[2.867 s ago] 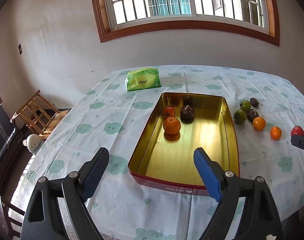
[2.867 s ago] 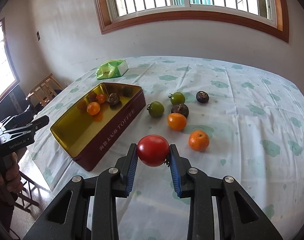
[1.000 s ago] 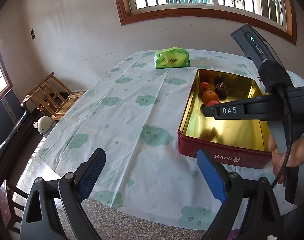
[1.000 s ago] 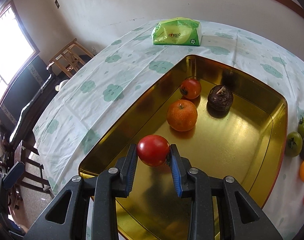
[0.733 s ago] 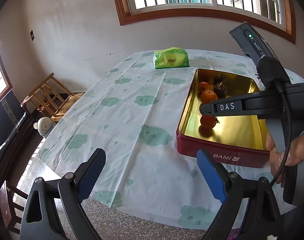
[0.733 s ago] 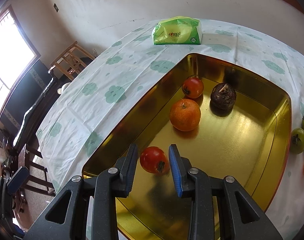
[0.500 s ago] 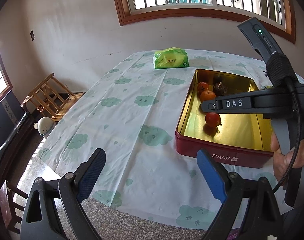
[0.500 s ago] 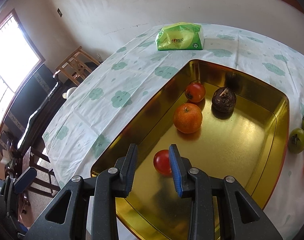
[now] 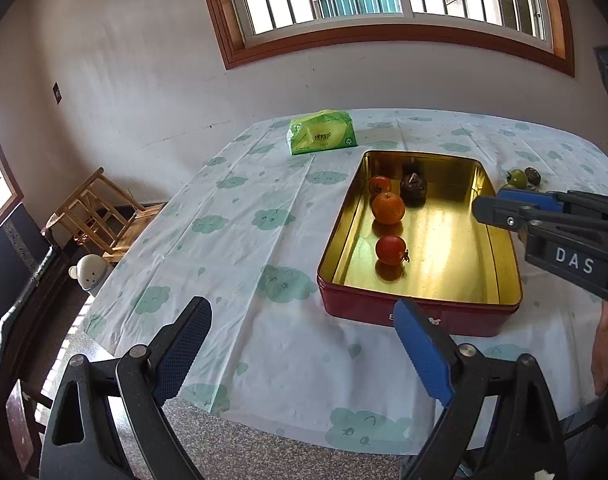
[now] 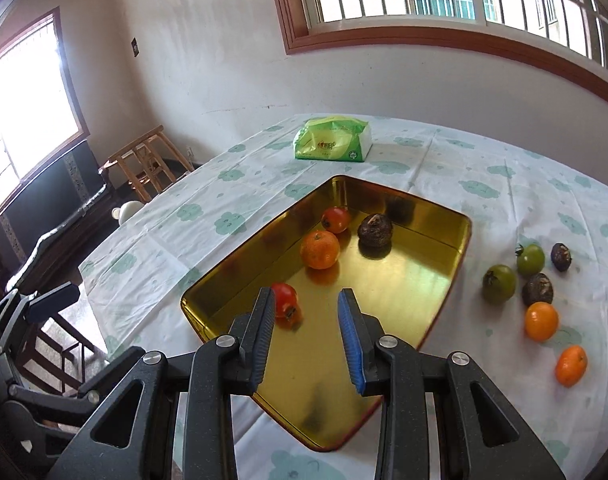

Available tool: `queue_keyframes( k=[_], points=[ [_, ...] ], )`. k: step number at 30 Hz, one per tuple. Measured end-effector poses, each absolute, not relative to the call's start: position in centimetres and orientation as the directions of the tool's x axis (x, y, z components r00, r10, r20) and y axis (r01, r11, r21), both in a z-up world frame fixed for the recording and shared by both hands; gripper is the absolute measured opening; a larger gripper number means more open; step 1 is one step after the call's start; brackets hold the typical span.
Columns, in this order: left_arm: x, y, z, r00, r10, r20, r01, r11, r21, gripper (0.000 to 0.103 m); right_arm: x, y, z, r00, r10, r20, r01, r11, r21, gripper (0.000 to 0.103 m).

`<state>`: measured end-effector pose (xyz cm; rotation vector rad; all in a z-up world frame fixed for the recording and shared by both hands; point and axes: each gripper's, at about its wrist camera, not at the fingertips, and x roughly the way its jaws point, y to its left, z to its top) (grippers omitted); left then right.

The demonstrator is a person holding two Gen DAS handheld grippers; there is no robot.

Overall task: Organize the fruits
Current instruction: 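Release the red tomato into the tray by opening the right gripper, then move the left gripper toward the remaining orange near the green tomatoes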

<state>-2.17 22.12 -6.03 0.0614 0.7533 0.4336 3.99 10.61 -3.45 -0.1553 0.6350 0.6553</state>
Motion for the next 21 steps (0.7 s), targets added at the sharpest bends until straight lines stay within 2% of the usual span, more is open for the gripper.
queue_keyframes(
  k=[6,15,21],
  points=[
    [-2.1,19.8,-5.4,0.664,0.393,-0.636,-0.322,0.918,0.231,0.093,2.2,2.5,-3.9,0.757,0.384,-0.529,-0.485,0.873,-0.059,0.039],
    [-0.9,15.2,-5.3,0.682,0.353,-0.641,-0.231,0.935,0.269,0.093,6.6,-12.8,-6.7,0.782,0.122,-0.612,-0.154,0.988,0.000,0.040],
    [0.5,11.6,-5.1,0.697,0.289,-0.656,-0.134,0.951,0.277,0.093,8.8,-19.4,-7.5,0.772,-0.038,-0.634,-0.001,0.998,-0.061,0.040]
  ],
)
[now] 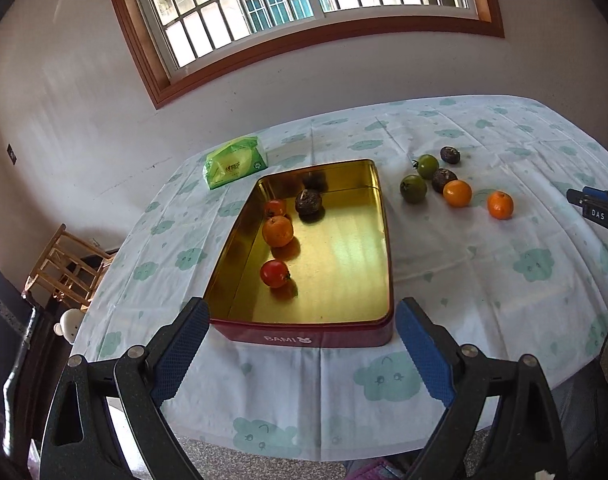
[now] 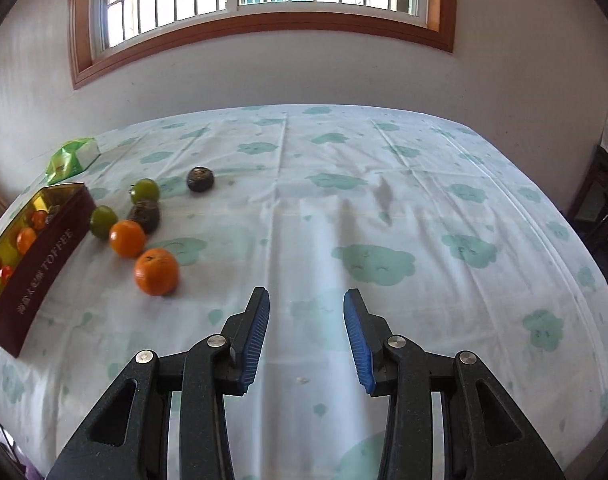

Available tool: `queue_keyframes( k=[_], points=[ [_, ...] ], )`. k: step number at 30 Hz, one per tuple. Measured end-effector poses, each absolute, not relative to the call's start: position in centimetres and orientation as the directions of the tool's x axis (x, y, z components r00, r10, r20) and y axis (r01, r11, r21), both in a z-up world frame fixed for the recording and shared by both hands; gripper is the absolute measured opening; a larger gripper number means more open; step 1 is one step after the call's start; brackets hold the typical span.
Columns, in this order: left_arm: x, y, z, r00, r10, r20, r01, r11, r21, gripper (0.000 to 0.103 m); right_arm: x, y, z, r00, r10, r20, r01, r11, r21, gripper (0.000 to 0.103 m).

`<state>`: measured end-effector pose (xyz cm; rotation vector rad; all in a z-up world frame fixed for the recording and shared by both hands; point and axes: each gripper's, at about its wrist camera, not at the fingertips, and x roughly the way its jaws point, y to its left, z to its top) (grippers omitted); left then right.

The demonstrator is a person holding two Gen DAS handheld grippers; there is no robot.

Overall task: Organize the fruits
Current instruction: 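Move the left gripper toward the remaining orange near the green tomatoes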

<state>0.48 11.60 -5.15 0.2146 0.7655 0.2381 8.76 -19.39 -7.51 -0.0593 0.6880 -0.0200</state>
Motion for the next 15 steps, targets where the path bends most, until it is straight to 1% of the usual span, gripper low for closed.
queue_keyframes(
  k=[4,6,7,10,15],
  points=[
    [1.7,9.3,-5.1,0.699,0.243,-0.672,-0.077,0.961,0.267,0.093,9.9,-21.9,-8.3,0.751,-0.075,-0.656,0.037,0.997,-0.072,0.043],
    [2.4,8.3,-5.2,0.696,0.218,-0.684,-0.052,0.966,0.254,0.093,10.1,-22.8,-8.7,0.742,-0.072,-0.666,0.047,0.997,-0.056,0.049],
    [2.8,7.9,-5.2,0.694,0.203,-0.690,-0.039,0.968,0.246,0.093,10.3,-23.1,-9.0,0.737,-0.066,-0.673,0.051,0.998,-0.042,0.050],
    [4.0,6.7,-5.3,0.682,0.149,-0.716,0.004,0.978,0.207,0.093,10.5,-23.9,-9.1,0.734,-0.027,-0.679,0.049,0.999,0.013,0.050],
    [6.8,5.2,-5.4,0.656,0.041,-0.754,0.078,0.989,0.122,0.093,10.6,-23.4,-9.4,0.732,0.004,-0.681,0.016,1.000,0.022,0.050]
  ],
)
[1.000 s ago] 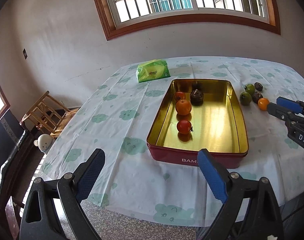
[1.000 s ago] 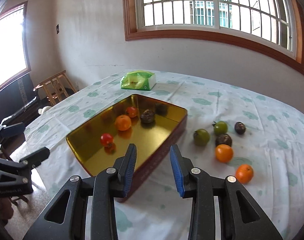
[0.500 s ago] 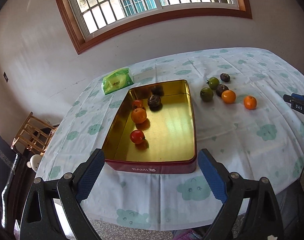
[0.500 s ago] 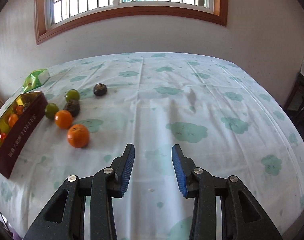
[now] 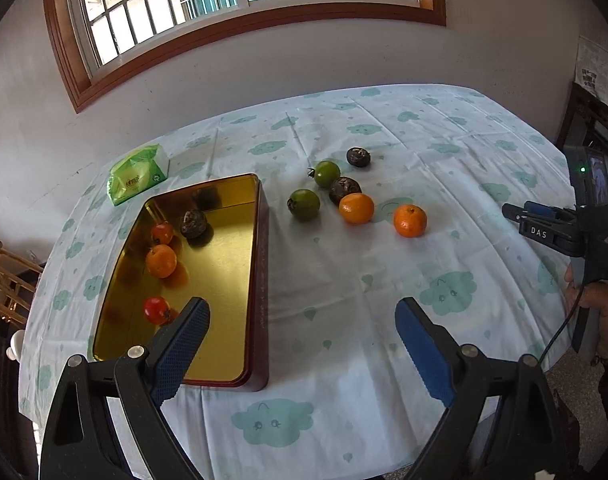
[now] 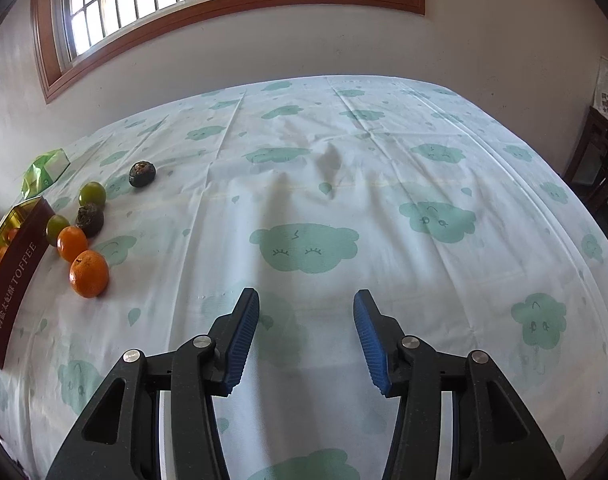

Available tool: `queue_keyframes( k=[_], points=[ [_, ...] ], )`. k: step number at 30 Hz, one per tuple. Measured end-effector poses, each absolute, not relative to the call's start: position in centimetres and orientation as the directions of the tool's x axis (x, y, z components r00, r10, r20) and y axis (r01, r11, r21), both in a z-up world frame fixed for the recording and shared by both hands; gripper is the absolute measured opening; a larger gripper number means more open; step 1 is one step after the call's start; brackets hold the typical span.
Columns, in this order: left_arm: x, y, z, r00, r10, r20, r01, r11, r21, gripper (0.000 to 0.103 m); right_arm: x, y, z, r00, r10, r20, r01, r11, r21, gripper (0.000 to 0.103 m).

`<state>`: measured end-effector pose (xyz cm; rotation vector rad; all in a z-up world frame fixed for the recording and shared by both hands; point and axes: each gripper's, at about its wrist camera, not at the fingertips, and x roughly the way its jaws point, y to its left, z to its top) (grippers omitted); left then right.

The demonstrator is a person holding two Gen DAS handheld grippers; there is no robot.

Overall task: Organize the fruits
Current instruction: 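Move the left gripper toward the remaining orange near the green tomatoes, then grasp the large orange with the left gripper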

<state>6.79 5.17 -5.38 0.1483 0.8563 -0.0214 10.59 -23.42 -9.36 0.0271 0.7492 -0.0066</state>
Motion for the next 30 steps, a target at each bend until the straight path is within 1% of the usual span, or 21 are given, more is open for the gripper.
queue_keyframes(
  k=[4,6,8,14,17,25,27,28,30],
  points=[
    [10.1,4.6,-5.4,0.622,-0.063,-0.780,0.111,0.994,0.009,0.089,10.3,-22.6,-9.4,0.743,0.016,-0.669,-0.023,1.000,-0.001,0.050],
    [12.0,4.3,-5.6,0.606,-0.096,-0.789,0.112,0.993,-0.034,0.083,10.2,-22.3,-9.3,0.747,0.020,-0.664,-0.039,0.999,-0.013,0.050],
    [13.8,3.9,-6.1,0.587,-0.125,-0.800,0.113,0.991,-0.072,0.074,10.1,-22.1,-9.3,0.750,0.028,-0.661,-0.051,0.999,-0.015,0.050],
    [18.8,3.4,-8.8,0.528,-0.148,-0.836,0.070,0.989,-0.131,0.060,9.9,-22.3,-9.2,0.755,0.064,-0.652,-0.075,0.997,0.012,0.050],
    [20.8,3.5,-10.0,0.505,-0.158,-0.848,0.045,0.987,-0.157,0.059,9.8,-22.2,-9.1,0.758,0.077,-0.648,-0.087,0.996,0.017,0.050],
    [24.0,3.3,-12.2,0.488,-0.144,-0.861,0.019,0.988,-0.155,0.059,9.7,-22.2,-9.1,0.757,0.107,-0.645,-0.114,0.993,0.032,0.050],
    [24.5,3.1,-12.8,0.480,-0.147,-0.865,0.024,0.988,-0.154,0.057,9.8,-22.2,-9.1,0.755,0.112,-0.646,-0.120,0.992,0.033,0.050],
    [24.7,3.0,-13.1,0.476,-0.145,-0.867,0.026,0.988,-0.151,0.052,9.8,-22.2,-9.1,0.755,0.114,-0.646,-0.122,0.992,0.033,0.050],
    [24.9,2.9,-13.9,0.464,-0.161,-0.871,0.041,0.986,-0.160,0.037,9.8,-22.2,-9.1,0.754,0.116,-0.646,-0.123,0.992,0.034,0.050]
  ],
)
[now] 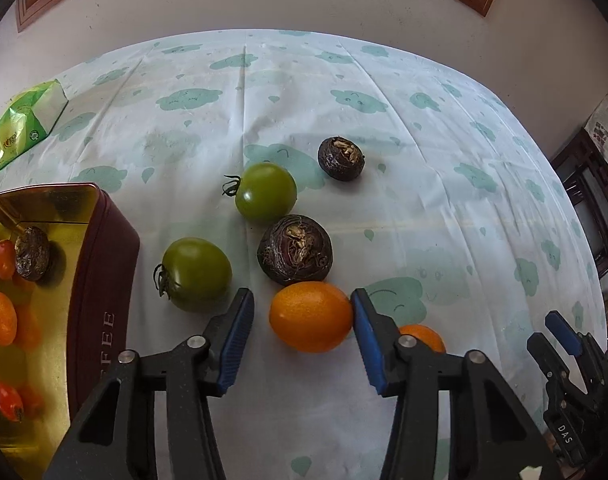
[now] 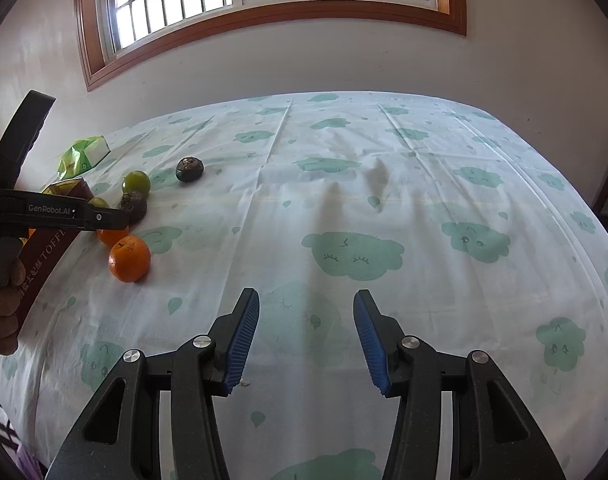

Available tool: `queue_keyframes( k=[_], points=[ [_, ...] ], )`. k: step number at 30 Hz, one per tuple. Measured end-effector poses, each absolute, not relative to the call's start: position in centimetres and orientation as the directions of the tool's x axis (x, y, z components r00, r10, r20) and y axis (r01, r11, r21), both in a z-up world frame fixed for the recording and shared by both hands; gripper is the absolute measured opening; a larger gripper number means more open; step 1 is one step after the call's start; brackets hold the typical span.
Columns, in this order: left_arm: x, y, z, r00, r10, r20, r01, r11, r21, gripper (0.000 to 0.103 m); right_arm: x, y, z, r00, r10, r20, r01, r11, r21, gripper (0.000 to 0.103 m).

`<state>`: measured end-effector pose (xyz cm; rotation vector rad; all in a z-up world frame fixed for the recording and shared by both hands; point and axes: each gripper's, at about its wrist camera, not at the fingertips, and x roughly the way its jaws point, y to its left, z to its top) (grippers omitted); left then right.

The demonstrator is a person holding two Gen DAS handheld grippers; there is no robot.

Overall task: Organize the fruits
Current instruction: 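Grasp the large orange with the left gripper, then carry the orange toward the gold tray while the right gripper grasps a green tomato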

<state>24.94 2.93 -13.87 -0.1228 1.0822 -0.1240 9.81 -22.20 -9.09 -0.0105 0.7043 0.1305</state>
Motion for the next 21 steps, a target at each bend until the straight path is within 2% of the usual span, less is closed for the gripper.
queue_keyframes(
  k=[5,15,21],
  points=[
    [23.5,2.2,-13.6,0.500,-0.085,-0.862,0.033,0.996,-0.079,0.035,10.0,-22.2,-9.2,0.748,0.113,-0.654,-0.121,0.992,0.033,0.050],
    [15.0,5.9,-9.2,0.545,-0.125,-0.829,-0.017,0.987,-0.160,0.035,10.2,-21.9,-9.3,0.740,0.121,-0.661,-0.134,0.990,0.031,0.050],
    [10.7,8.8,-7.0,0.571,-0.127,-0.811,-0.036,0.983,-0.179,0.035,10.0,-20.9,-9.3,0.722,0.166,-0.671,-0.215,0.977,0.010,0.050]
  ],
)
